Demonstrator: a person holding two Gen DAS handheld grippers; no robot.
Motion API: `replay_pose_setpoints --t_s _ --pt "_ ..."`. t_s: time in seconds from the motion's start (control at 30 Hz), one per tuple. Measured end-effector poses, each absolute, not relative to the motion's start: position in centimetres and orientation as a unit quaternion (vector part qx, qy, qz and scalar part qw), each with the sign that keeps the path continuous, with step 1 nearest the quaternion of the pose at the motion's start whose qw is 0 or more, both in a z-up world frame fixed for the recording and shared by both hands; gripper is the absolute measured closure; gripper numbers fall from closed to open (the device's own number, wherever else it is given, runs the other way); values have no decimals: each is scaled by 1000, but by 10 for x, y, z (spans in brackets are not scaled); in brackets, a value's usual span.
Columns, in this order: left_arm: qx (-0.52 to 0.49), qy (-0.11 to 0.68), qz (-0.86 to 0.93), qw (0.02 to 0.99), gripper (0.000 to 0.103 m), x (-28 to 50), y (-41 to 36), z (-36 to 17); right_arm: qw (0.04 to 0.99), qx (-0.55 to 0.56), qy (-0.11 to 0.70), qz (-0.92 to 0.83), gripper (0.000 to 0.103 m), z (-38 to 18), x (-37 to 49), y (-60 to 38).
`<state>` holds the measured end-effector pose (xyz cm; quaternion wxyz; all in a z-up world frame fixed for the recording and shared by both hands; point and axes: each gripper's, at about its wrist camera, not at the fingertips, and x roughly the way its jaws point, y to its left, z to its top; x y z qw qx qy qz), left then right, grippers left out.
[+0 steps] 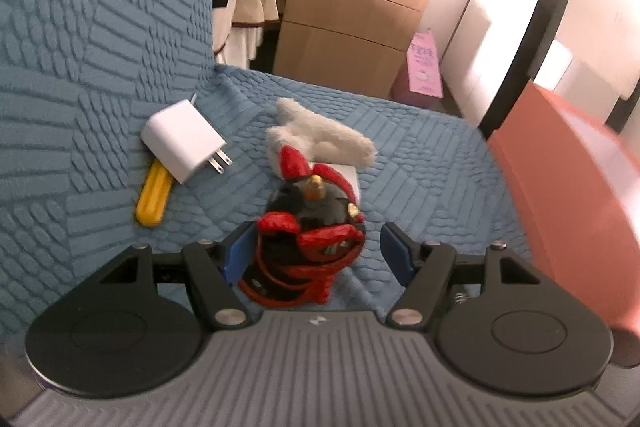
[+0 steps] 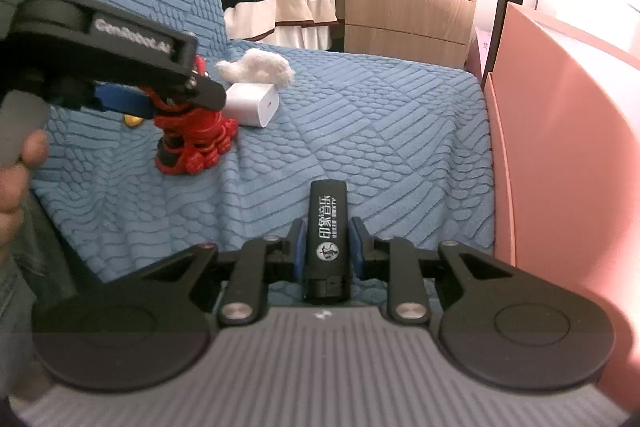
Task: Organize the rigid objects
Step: 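Close the left tool on the red-and-black figurine while right tool lifts the USB stick, then carry the figurine in the left tool and USB stick in the right tool over the pink box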
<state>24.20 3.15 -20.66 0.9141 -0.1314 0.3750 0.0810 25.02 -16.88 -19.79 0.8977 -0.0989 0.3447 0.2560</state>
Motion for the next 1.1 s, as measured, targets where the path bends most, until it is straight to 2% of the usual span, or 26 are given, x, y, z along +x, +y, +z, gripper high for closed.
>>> replay_pose_setpoints --t_s 0.33,0.43,0.7,1.1 --pt "-144 368 76 915 32 249 40 -220 899 -82 354 246 77 -197 249 -171" --pt "-151 366 67 916 37 250 42 -220 897 -74 363 241 77 -196 251 -170" --pt "-167 366 65 913 38 245 46 -216 891 -58 395 215 77 -190 257 -168" --pt "-192 353 55 914 38 224 41 -171 890 2 404 213 77 -145 259 -185"
